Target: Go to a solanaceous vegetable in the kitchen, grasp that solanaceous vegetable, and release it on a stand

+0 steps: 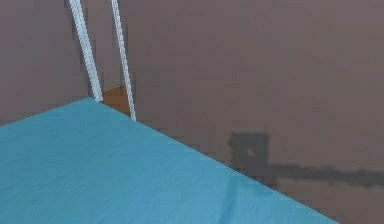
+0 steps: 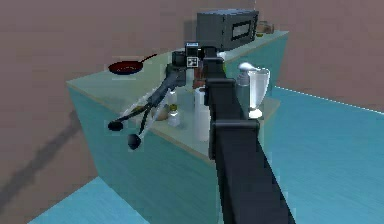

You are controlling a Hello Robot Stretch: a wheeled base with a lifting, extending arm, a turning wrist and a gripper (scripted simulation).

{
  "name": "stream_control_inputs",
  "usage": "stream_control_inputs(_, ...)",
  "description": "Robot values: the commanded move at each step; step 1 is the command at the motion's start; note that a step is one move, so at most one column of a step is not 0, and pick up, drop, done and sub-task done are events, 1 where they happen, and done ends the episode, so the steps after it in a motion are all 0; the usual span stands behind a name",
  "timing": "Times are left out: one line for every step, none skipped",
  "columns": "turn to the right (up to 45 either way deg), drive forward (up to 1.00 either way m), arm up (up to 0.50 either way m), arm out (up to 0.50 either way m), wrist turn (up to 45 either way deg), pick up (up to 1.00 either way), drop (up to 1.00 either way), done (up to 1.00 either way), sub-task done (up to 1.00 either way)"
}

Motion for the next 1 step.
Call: stream_control_inputs(0.0, 0.00, 0.00, 0.00, 45.0, 0.00, 0.00, 0.00, 0.00)
